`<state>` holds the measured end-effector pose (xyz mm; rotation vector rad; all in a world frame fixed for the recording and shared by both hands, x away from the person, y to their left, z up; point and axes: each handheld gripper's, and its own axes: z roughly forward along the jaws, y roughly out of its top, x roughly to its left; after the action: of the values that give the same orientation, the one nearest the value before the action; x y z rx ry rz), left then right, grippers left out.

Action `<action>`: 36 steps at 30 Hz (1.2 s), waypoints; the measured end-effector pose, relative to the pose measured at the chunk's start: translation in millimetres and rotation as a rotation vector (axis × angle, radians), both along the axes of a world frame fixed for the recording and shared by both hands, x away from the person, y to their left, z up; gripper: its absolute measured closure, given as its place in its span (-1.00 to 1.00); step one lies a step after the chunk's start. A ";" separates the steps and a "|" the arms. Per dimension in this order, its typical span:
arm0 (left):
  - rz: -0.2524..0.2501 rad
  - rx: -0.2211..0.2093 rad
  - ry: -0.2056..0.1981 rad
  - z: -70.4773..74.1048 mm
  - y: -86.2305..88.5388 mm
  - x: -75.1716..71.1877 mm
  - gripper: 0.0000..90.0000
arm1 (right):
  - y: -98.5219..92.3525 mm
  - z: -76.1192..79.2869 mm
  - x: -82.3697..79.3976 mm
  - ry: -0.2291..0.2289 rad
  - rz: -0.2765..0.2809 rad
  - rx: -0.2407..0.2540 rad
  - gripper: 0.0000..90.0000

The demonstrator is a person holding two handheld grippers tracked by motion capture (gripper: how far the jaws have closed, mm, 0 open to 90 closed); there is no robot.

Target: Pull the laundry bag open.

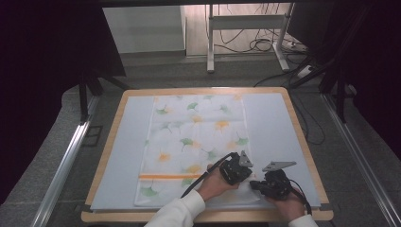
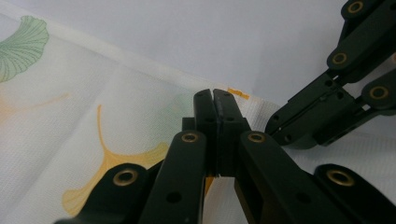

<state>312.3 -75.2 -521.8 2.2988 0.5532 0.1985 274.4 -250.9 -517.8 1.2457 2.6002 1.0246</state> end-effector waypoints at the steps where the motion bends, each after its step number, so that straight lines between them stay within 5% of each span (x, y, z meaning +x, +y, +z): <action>1: -0.001 0.008 -0.002 0.4 0.7 -0.3 1.00 | 0.0 -0.3 0.1 0.001 -0.003 0.003 0.99; 31: -0.002 0.031 -0.025 0.9 3.2 -3.3 1.00 | -1.4 -0.6 1.2 0.016 -0.016 0.021 0.99; 36: 0.003 0.014 -0.013 -0.1 3.8 -2.0 1.00 | -4.6 4.3 12.1 -0.005 -0.062 0.044 0.99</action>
<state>310.2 -71.4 -521.9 2.3089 0.5508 0.2191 286.5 -255.5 -513.4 1.3225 2.5310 1.0775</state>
